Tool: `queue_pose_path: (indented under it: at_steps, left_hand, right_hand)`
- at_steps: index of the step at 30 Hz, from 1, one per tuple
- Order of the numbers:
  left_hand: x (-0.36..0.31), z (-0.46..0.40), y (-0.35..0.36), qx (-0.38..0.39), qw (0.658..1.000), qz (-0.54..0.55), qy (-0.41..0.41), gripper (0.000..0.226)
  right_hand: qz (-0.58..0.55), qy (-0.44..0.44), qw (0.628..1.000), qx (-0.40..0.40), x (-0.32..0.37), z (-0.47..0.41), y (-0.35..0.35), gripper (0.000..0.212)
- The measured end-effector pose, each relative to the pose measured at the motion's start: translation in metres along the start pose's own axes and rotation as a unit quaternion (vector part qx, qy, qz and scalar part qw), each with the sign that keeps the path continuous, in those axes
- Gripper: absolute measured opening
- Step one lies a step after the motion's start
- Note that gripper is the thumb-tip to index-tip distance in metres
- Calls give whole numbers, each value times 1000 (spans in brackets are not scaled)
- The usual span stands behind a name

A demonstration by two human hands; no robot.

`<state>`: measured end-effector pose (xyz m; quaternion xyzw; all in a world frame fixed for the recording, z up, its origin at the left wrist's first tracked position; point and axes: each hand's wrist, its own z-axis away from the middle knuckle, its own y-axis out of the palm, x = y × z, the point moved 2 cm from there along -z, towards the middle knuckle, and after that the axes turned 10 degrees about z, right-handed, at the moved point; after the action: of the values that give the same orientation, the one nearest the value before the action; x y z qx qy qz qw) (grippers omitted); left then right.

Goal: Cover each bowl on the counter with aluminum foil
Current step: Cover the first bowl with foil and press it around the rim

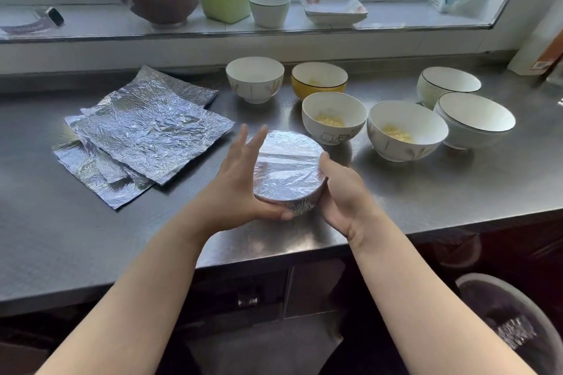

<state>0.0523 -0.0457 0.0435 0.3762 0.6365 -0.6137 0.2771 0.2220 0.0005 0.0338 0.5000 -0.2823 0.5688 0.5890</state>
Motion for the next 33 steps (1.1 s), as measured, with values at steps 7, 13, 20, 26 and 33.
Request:
queue_pose_path:
  at_steps: [7, 13, 20, 26, 33]
  left_hand:
    - [-7, -5, -22, -50, 998, -29, 29, 98]
    - [-11, -38, -21, 25, 990, -128, 45, 100]
    - [2, -41, -19, 8, 999, 42, -13, 72]
    - [21, -17, -28, -10, 988, 151, -25, 124]
    - [13, 4, 3, -20, 988, 151, 28, 142]
  right_hand:
    - [134, -113, 984, -5, 28, 0, -18, 36]
    - [436, -173, 880, 68, 27, 6, -17, 105]
    - [487, -151, 853, 109, 15, 7, -21, 115]
    - [470, -159, 860, 115, 17, 6, -29, 126]
    - [518, -172, 829, 124, 10, 4, -27, 135]
